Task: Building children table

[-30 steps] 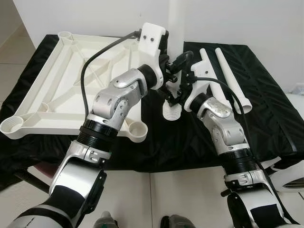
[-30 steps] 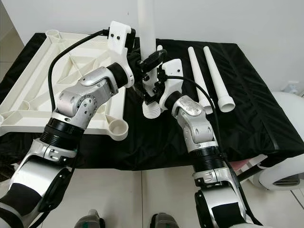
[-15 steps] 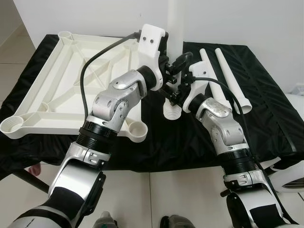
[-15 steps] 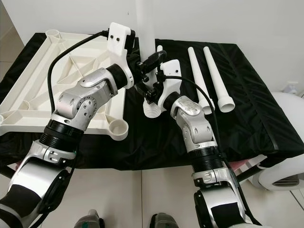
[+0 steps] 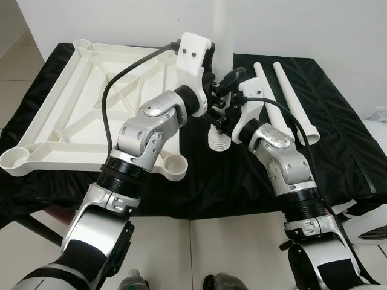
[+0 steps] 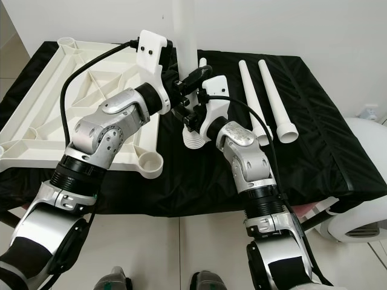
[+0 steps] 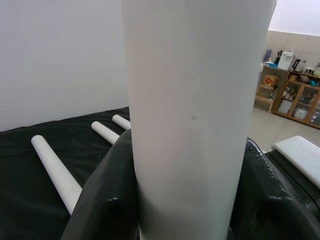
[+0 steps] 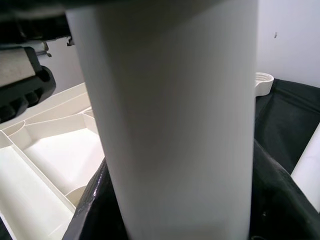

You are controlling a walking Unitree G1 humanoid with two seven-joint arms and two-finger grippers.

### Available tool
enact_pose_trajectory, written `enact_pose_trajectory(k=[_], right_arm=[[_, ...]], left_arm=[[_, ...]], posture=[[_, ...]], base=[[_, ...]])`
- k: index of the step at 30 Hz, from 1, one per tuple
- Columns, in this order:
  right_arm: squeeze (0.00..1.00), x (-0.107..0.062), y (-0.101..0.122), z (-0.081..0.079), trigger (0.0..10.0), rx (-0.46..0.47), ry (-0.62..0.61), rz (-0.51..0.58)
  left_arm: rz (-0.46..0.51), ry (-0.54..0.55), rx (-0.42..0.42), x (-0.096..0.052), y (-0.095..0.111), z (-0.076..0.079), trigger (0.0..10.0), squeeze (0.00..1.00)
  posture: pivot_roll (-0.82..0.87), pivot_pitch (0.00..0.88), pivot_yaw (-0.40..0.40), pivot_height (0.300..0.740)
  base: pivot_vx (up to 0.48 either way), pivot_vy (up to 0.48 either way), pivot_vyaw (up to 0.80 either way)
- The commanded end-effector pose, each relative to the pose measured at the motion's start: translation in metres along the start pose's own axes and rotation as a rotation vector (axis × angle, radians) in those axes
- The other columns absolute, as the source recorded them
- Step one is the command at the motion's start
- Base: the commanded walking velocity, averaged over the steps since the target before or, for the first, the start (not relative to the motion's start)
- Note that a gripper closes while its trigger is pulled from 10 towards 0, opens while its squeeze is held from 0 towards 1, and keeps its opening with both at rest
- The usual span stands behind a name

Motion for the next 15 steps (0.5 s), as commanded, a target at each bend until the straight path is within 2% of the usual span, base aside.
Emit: enact_pose_trajectory(k=[1,5,6,8,9,15], right_arm=[[0.0,-0.002,0.006,0.013,0.0,-0.006,-0.05,0.006],[0.0,-0.003,0.003,0.015,0.0,-0.012,-0.067,-0.001],[0.0,-0.003,0.002,0.016,3.3,-0.014,-0.079,-0.005],[0.0,-0.004,0.001,0.017,3.3,-0.015,-0.087,-0.007],[0.0,-0.004,0.0,0.018,10.0,-0.015,-0.096,-0.009],[0.0,-0.006,0.002,0.019,10.0,-0.009,-0.121,0.023]], left_arm=[[-0.044,-0.155,0.0,0.001,-0.009,0.025,10.0,0.0],[-0.042,-0.161,-0.015,0.001,-0.008,0.026,10.0,0.0],[-0.039,-0.162,-0.045,0.0,-0.007,0.025,10.0,1.0],[-0.037,-0.164,-0.066,0.0,-0.006,0.025,10.0,1.0],[-0.034,-0.174,-0.084,-0.001,-0.004,0.026,10.0,1.0],[-0.02,-0.243,-0.186,-0.011,0.005,0.033,10.0,1.0]], posture=[[-0.04,0.0,-0.048,0.74],[-0.03,0.0,-0.046,0.74],[-0.03,0.0,-0.044,0.74],[-0.03,0.0,-0.044,0.74],[-0.03,0.0,-0.043,0.74],[-0.03,0.0,-0.037,0.74]], base=[[0.0,0.0,0.0],[0.0,0.0,0.0],[0.0,0.0,0.0],[0.0,0.0,0.0],[0.0,0.0,0.0],[0.0,0.0,0.0]])
Point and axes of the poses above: a point about 5 cm out from each wrist's last joint towards the gripper, its own x axis pointing out of the wrist towards the gripper, its own y axis along the axis of the wrist's last joint, z = x × y, the point moved 6 cm from there along x, pointing out of the wrist towards the gripper, and after that the axes turned 14 degrees about -x, right-handed, at the moved point
